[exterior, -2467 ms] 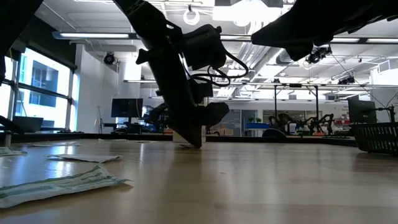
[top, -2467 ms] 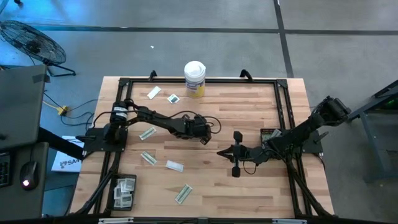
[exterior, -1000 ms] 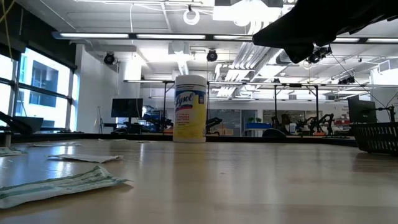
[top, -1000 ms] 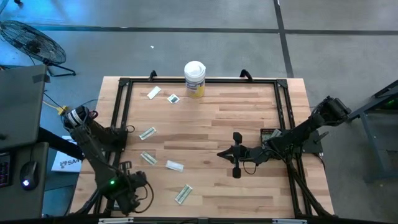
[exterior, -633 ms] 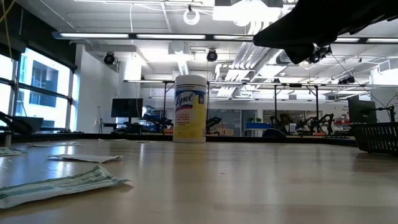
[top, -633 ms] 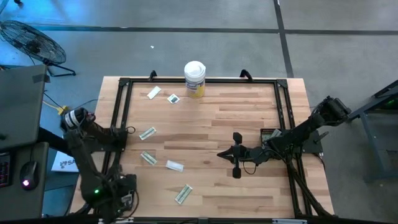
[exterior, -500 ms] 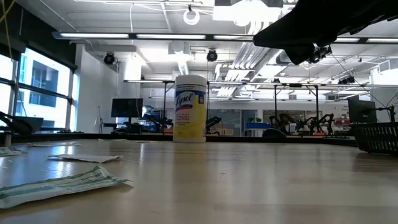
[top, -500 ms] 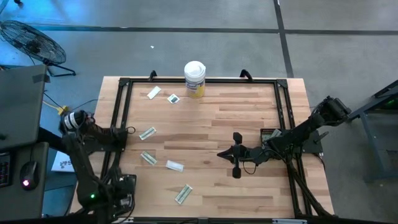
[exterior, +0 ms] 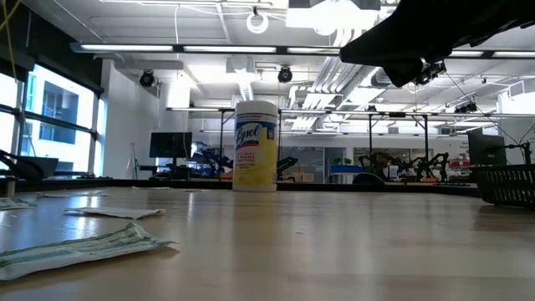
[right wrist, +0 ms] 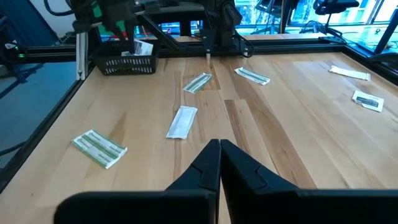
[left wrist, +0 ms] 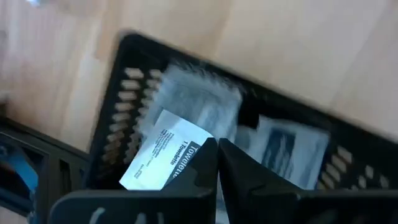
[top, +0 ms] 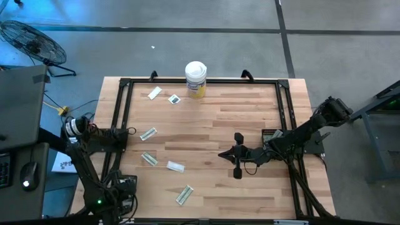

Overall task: Pick & Place First Aid Supplies
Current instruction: Put the white towelette sachet into the left black bin

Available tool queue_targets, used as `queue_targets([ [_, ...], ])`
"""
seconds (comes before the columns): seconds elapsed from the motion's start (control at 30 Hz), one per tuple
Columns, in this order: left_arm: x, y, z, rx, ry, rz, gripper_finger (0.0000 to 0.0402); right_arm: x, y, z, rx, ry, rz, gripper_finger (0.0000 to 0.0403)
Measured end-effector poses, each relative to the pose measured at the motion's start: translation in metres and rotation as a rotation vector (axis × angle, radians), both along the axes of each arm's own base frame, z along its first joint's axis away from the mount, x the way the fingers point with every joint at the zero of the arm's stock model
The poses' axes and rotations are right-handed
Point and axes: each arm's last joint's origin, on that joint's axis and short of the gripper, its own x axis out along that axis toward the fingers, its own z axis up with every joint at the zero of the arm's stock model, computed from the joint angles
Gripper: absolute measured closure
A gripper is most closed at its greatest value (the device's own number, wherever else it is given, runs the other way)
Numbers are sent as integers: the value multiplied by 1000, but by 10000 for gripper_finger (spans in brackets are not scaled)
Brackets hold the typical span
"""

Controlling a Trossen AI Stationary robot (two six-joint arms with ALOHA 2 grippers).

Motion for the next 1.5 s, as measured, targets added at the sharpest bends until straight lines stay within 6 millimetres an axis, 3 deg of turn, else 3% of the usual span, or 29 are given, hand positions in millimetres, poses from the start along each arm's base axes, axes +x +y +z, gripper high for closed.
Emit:
queue_targets([
  [0.27,-1,5,1,41,-24,121,361,0,0,0,0,0,0,402],
  [0.5,0,7,20,116,-59,131,324,0,0,0,-1,-2,-5,399],
  [0.83,17,19,39,405,-724,-13,321,0,0,0,-3,-3,-4,399],
  [0.97,26,29,33,501,-846,-36,321,0,0,0,-5,-1,-4,400],
  [1.13,50,59,13,635,-854,35,321,0,0,0,-12,0,-1,401],
  [1.5,106,165,-18,846,-633,521,321,0,0,-1,-15,6,0,402],
])
